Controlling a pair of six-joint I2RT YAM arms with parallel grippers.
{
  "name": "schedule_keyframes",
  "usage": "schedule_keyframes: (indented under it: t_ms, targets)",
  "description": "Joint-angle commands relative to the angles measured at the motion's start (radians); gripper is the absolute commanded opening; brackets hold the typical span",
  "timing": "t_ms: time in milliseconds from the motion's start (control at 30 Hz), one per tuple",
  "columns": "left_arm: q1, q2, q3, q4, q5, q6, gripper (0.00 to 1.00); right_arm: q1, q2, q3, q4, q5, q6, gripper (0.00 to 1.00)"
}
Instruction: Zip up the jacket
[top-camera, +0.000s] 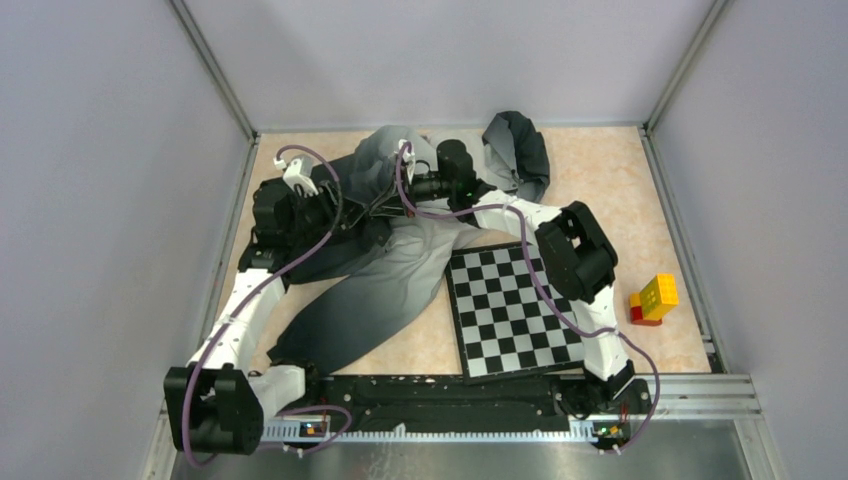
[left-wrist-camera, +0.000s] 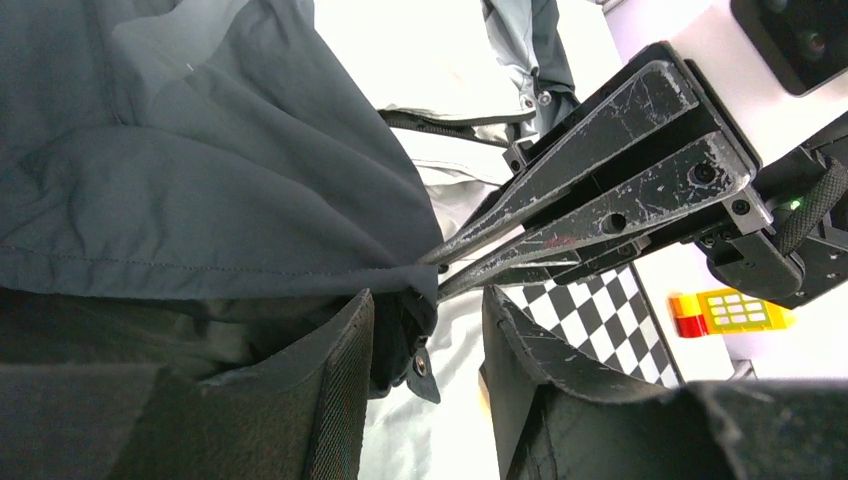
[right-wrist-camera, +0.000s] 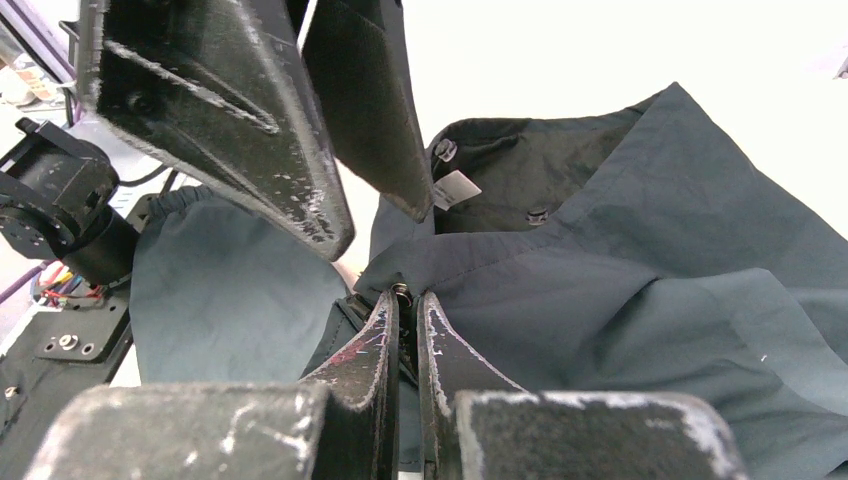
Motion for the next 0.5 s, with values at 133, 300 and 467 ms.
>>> schedule_keyframes:
  t_ms: [133,300,467]
  targets:
    - [0.013,0.019,0.034,0.055,0.155,0.247,0.69,-0.003,-0.022,-0.005,0.064,-0.019,-0.002,0.0]
    - [0.031,0.12,0.092,0.012,0.361,0.352,0.68,-0.003,-0.024,-0.008,0.072,-0.025,0.002,0.0]
    - [0.03,0.188,0.105,0.041,0.443,0.379,0.62,-0.003,-0.025,-0.011,0.081,-0.028,0.004,0.0]
